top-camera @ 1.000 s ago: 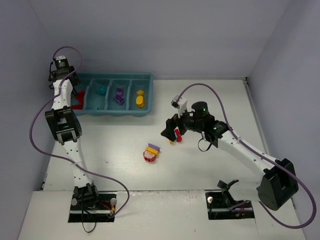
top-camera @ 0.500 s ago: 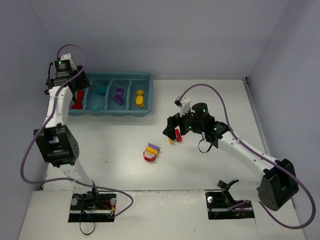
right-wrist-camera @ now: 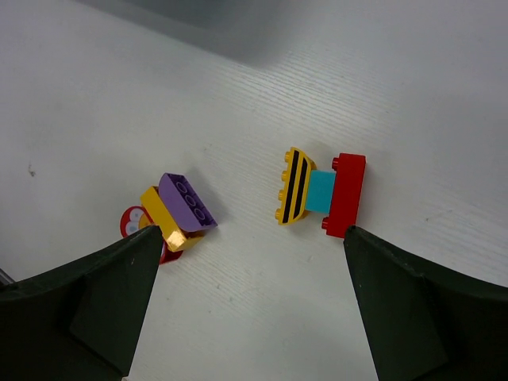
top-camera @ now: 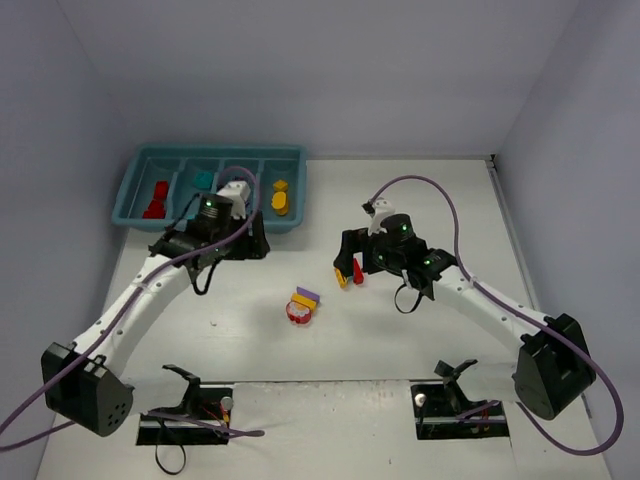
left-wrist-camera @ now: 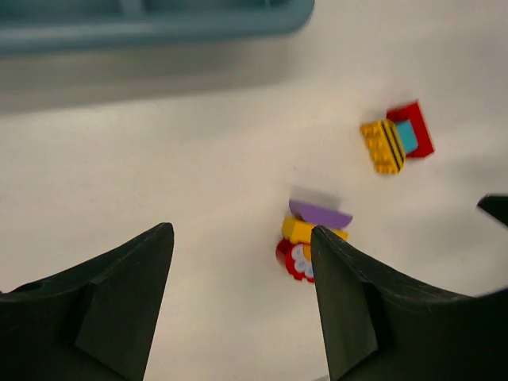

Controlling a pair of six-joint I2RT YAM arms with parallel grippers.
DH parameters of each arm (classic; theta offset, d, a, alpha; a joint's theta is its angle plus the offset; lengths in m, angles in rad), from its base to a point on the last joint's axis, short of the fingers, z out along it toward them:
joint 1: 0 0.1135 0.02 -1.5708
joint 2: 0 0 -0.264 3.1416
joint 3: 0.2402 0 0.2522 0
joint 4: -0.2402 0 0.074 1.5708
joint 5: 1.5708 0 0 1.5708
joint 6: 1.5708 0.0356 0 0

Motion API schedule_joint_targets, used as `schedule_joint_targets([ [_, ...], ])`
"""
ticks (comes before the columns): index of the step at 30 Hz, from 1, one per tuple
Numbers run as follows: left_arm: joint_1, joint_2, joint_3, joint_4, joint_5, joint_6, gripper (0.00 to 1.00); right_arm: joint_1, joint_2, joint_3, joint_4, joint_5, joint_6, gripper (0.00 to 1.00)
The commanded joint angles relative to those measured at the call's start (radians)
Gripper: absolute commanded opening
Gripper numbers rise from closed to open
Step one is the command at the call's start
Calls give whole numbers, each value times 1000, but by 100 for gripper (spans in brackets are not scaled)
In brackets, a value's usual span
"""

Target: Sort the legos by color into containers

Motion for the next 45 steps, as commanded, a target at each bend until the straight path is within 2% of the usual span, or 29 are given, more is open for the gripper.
schedule_joint_targets([
  [1,-109,0,-57,74,-18,-104,63,-9,15,14,35,51,43,94],
  [3,-165,22,-77,79,-79,-152,64,-9,15,12,35,60,45,94],
  [4,-226,39,-82,83,-105,-169,64,-9,18,12,35,63,45,94],
  [6,-275,57,-93,114,-151,-201,72,-10,23,14,27,66,46,94],
  [8,-323,92,-93,118,-169,-210,74,-9,23,9,25,66,57,95],
  [12,-363,151,-94,117,-182,-221,81,-9,30,6,25,75,57,95],
  [15,-397,172,-96,105,-202,-221,82,-9,36,12,25,84,49,95],
  [30,-464,261,-192,134,-139,-175,81,-10,99,43,25,78,14,96],
  [41,-464,384,-189,201,-139,-150,74,-12,105,46,25,66,-1,96],
  [45,-466,405,-177,201,-144,-137,65,-10,112,44,25,57,0,97],
])
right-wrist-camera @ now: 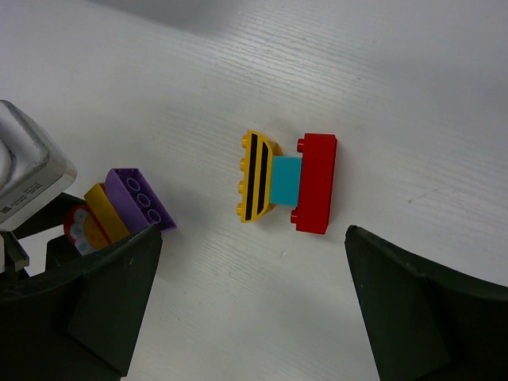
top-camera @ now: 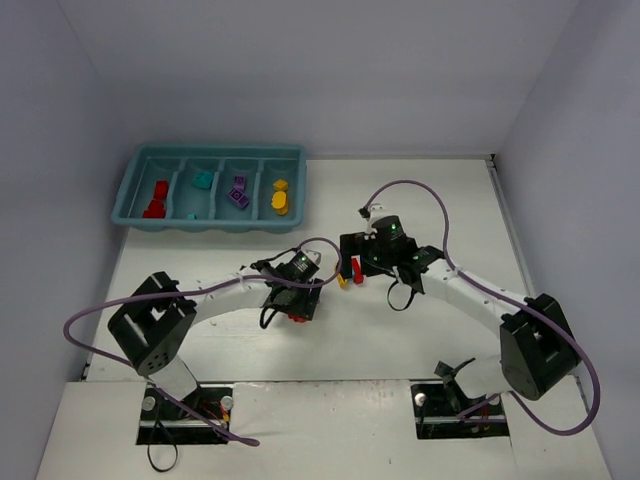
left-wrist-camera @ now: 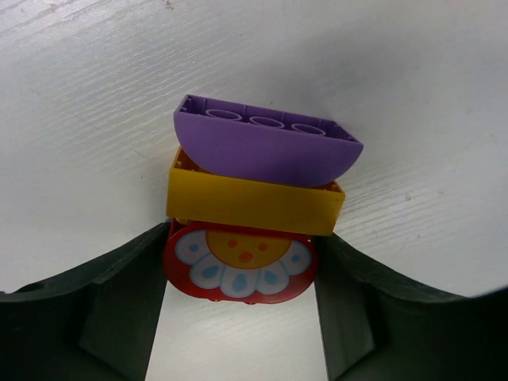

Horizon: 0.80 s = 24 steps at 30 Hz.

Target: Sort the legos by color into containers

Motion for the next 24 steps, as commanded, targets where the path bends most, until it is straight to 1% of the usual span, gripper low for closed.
schedule_joint_targets([
  [1,-2,-6,30,32,0,29,58,-4,-2,44,38,-13,-13,97],
  [3,-3,-14,27,32,4,30,50,-6,-9,42,38,-16,-15,97],
  [4,-3,-20,24,30,4,32,43,-4,-12,44,38,-19,-18,96],
  [6,-3,-44,13,30,30,39,31,-6,-19,48,35,-36,-28,96],
  [7,-3,-58,11,28,31,53,22,-6,-22,53,33,-51,-33,95],
  [8,-5,-90,11,25,28,62,20,-8,-28,68,27,-98,-39,95],
  [10,-5,-150,17,18,13,108,19,-11,-32,90,21,-166,-62,94],
  [11,-5,-173,25,16,13,127,19,-12,-35,100,13,-238,-67,94],
  [12,-5,-193,30,18,-16,177,19,-15,-35,125,6,-270,-74,94],
  [14,-5,-254,42,25,-26,232,19,-20,-28,152,-17,-333,-74,93],
  [15,-5,-271,54,34,-24,298,19,-24,-23,181,-27,-384,-68,93],
  [16,-5,-305,59,41,-24,329,19,-27,-20,197,-34,-407,-64,93],
  [17,-5,-346,65,62,-27,410,19,-35,-16,237,-44,-463,-47,90],
  [18,-5,-347,65,62,-27,411,19,-35,-15,237,-44,-464,-47,90],
  [20,-5,-373,68,77,-27,490,19,-44,-14,272,-44,-516,-28,88],
  [24,-5,-413,59,125,-42,567,19,-49,4,327,-44,-600,-9,82],
])
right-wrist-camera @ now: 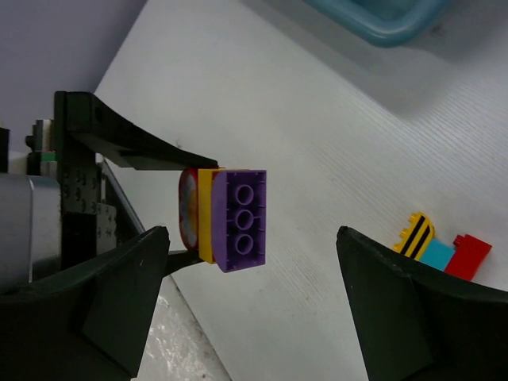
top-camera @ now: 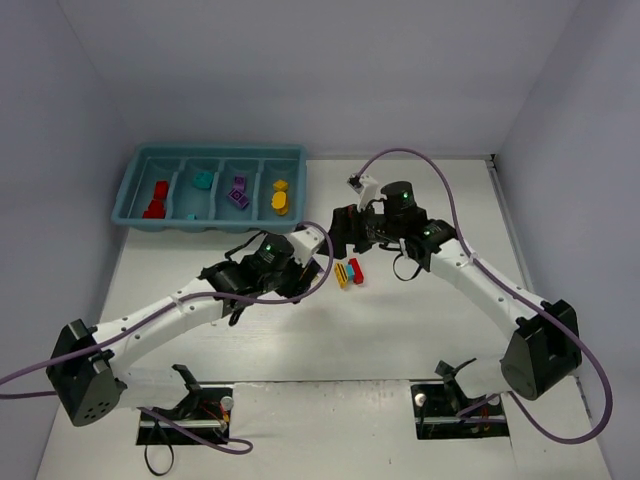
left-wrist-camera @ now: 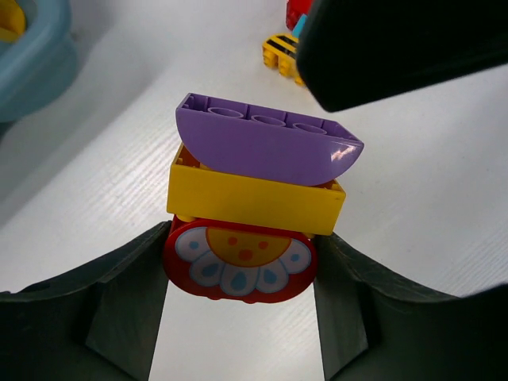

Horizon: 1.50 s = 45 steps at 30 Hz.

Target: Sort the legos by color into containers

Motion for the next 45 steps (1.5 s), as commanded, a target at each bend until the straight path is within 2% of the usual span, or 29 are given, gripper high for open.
schedule_joint_targets([
  [1,-3,-52,38,94,-32,152,19,-9,5,78,24,-140,29,81],
  [16,-3,-73,98,165,10,202,19,8,36,78,-7,-159,29,76],
  [26,-12,-72,98,212,20,209,19,13,45,78,-2,-202,24,60],
  [31,-21,-58,104,231,20,223,19,13,50,78,7,-211,29,55],
  [34,-23,-52,110,234,20,226,19,13,53,79,10,-213,27,44],
  [37,-23,-47,110,232,46,225,20,13,47,79,10,-209,20,28],
  [38,-23,-47,107,232,40,223,27,13,45,79,10,-197,18,15],
  [40,-23,-46,102,223,30,217,38,7,34,78,9,-188,9,1],
  [41,-23,-46,101,223,29,205,58,4,30,76,10,-188,4,0],
  [42,-23,-52,93,223,20,202,69,-2,27,75,10,-194,0,0],
  [43,-22,-55,89,223,-2,196,77,-15,21,75,9,-199,-18,0],
  [45,-15,-66,87,222,-11,182,84,-28,13,72,10,-222,-35,0],
])
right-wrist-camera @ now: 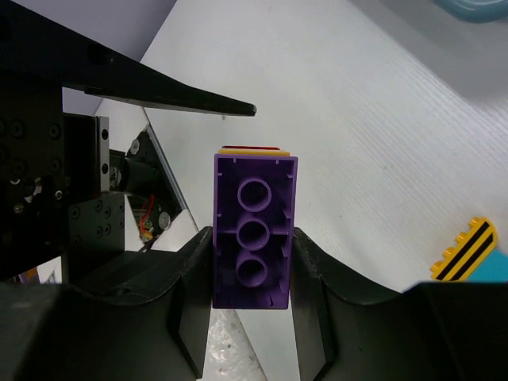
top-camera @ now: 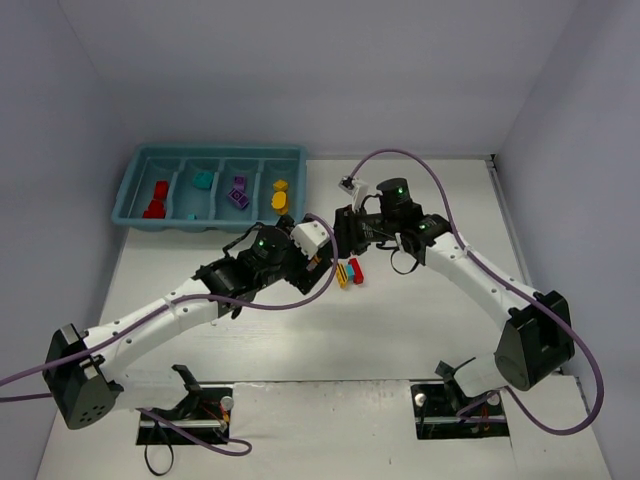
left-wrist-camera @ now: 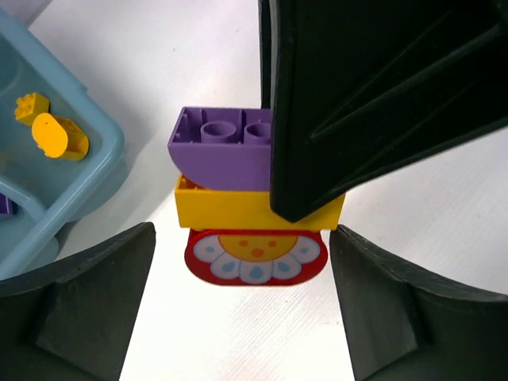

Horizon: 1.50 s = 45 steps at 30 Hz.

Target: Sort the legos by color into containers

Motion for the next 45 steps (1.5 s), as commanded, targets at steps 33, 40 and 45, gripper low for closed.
schedule_joint_targets([
  [33,388,96,202,144,1108,-225,52,-125,-119,127,96,-439,-287,0],
  [40,388,119,190,176,1159,-265,0,-125,-128,111,98,-439,-293,0],
  [45,390,121,182,146,1180,-255,0,-129,-150,101,98,-408,-330,0],
])
